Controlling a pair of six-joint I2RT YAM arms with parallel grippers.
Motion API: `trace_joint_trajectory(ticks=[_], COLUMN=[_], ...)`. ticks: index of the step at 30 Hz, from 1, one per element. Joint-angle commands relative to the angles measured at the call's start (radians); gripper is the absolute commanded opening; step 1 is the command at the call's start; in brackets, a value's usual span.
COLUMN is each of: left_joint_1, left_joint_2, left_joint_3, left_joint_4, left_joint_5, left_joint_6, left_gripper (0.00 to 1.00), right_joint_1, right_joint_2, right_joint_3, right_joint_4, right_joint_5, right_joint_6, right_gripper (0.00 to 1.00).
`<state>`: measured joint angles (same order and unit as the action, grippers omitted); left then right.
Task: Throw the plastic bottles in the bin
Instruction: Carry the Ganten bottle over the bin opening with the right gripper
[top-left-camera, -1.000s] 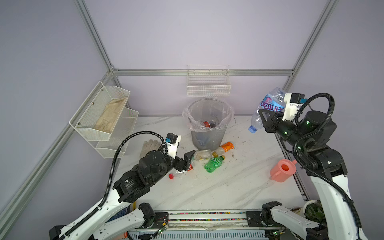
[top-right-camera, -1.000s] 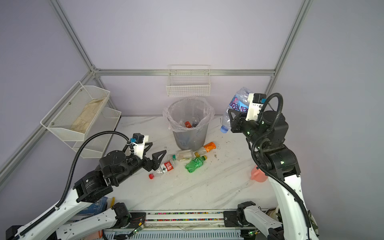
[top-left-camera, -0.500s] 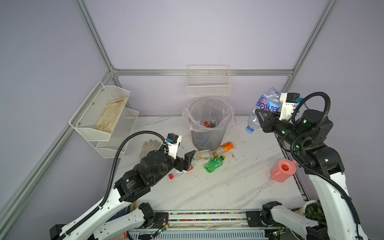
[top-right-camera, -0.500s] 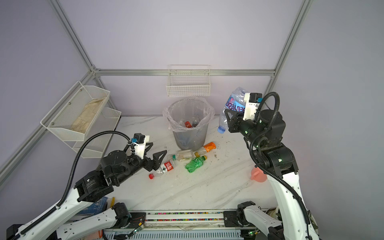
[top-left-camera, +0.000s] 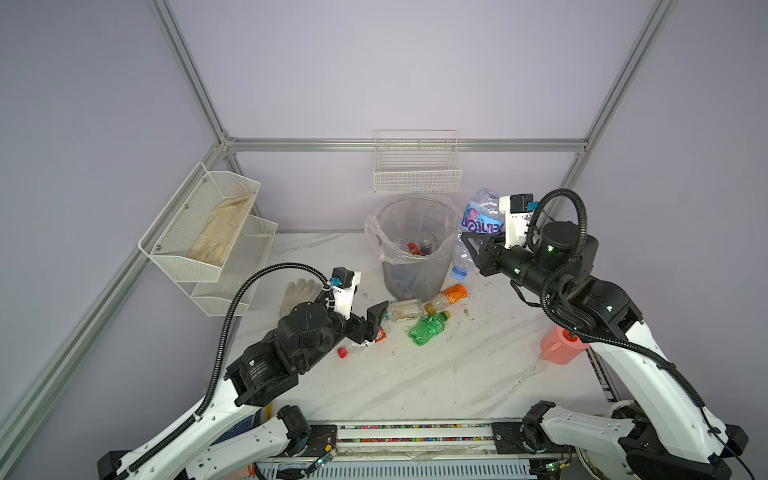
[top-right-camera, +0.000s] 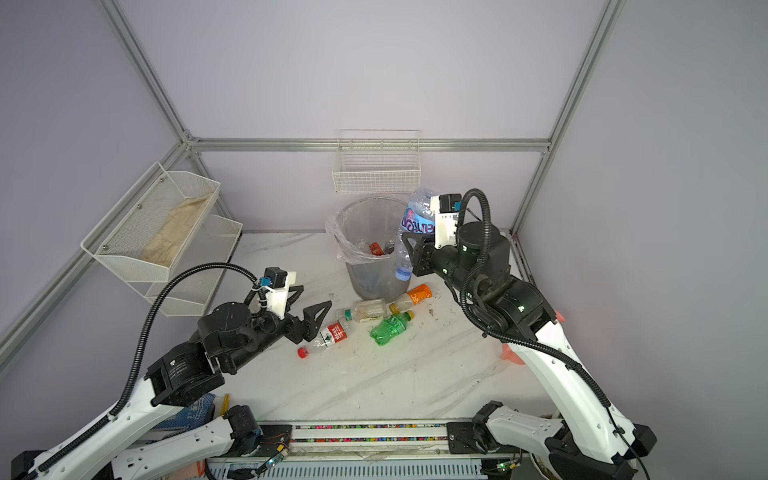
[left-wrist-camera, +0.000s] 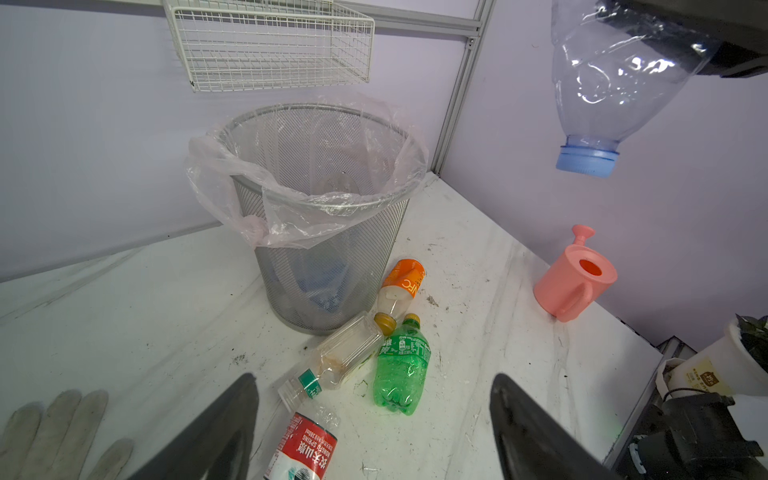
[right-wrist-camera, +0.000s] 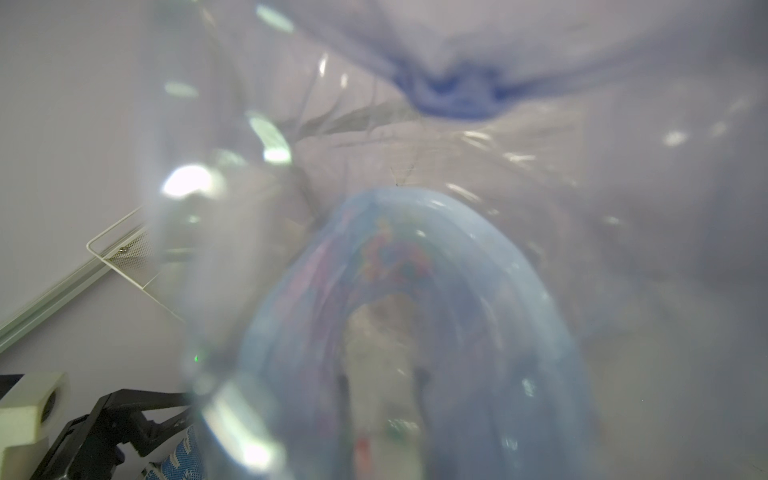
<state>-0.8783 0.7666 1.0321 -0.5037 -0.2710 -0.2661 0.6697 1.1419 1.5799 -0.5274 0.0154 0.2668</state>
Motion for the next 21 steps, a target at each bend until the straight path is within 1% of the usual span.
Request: trace_joint_trajectory(ticks=[1,6,13,17,21], left_joint_1=[-0.004,-0.004,-0.004,-0.004,-0.004], left_joint_2=[-0.025,-0.032,-0.035,-0.039,-0.041], left_joint_3=[0.019,0.018,0.016,0.015,0.016], left_joint_4=[0.008,-0.003,-0.010,-0.011,-0.013], left_joint_5=[-0.019,-0.029,-0.031,-0.034,-0.035], left_joint_6=[0.016,0.022,0.021,0.021,0.019], left_gripper=[0.85,0.85,0.85,0.85,0.85], right_joint_1=[0.054,0.171,0.270,0.312,0.316], right_joint_2=[0.010,0.046,0.099,0.133,0.175], right_joint_3=[0.041,0.070,0.149,0.198,0.232], right_joint_4=[0.032,0.032,0.030,0.039,0.060], right_joint_5=[0.111,0.242,0.376,0.439,0.468], right_joint_6=[-0.014,-0.034,-0.077,-0.108,-0.144], right_gripper=[0.04,0.04,0.05,0.06,0.10])
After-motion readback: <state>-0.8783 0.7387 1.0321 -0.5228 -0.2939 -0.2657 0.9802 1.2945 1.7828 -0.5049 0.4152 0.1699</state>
